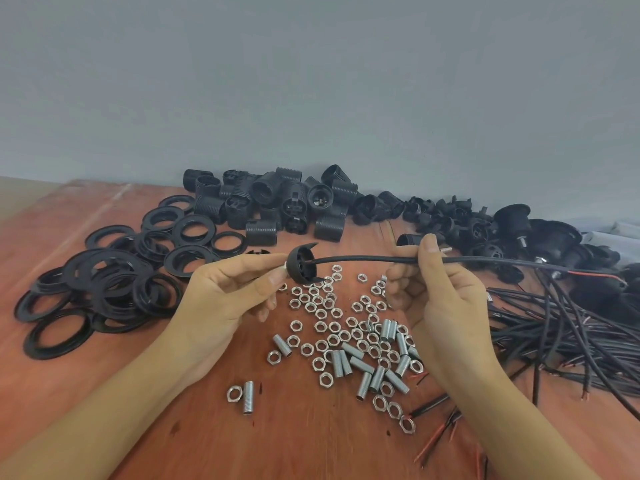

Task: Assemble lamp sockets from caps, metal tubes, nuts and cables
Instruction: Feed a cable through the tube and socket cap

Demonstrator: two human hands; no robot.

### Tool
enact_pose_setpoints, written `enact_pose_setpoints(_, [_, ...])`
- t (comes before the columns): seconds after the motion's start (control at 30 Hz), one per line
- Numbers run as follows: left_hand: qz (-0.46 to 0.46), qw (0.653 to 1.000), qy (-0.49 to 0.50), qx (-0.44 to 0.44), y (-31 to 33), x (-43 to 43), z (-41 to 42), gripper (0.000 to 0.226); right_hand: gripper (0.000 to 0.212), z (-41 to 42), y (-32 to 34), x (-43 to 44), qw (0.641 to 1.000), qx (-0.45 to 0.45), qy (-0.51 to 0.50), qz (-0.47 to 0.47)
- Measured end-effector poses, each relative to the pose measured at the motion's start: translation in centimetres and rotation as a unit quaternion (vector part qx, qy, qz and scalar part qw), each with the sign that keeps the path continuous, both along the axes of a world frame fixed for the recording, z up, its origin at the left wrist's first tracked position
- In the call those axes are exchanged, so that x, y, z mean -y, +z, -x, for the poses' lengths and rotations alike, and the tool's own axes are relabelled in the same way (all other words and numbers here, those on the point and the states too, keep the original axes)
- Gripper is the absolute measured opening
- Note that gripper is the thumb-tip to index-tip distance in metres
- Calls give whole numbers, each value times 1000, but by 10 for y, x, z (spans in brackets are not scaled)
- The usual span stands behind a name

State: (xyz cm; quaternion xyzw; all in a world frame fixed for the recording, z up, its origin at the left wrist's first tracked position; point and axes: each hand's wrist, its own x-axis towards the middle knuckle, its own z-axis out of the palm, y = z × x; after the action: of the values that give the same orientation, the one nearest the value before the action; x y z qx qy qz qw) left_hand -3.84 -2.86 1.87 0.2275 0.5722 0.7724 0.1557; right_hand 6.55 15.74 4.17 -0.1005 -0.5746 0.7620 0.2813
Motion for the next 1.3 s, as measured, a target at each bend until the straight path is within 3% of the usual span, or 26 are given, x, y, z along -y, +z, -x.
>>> enact_pose_setpoints(0.5, [4,1000,-10,5,-2,3,2,30,36,0,-5,1,998,-14,-13,-67])
enact_pose_setpoints(0.63, [31,998,-27,-41,-2,5,2,25,37,0,-7,0,995,-26,-5,-101])
enact_pose_setpoints(0.73, [71,991,-86,-71,-3,8,3,23,39,0,-9,-2,990,-21,1,-138])
enact_pose_setpoints(0.83, [89,981,-166,-36,-5,9,2,42,43,-1,-14,-2,983,-5,29,-180])
enact_pose_setpoints(1.0, [118,953,-277,-11,-2,9,-1,48,42,-2,-21,9,941,36,168,-292])
enact_pose_setpoints(1.13, [111,944,-311,16,1,9,-2,46,33,-1,-18,11,962,47,146,-227])
enact_pose_setpoints(1.23, [101,946,-304,38,5,10,-3,51,45,2,-12,4,997,63,37,-37])
enact_pose_setpoints(1.3, [110,954,-275,35,8,9,-5,72,43,2,-9,3,999,44,16,12])
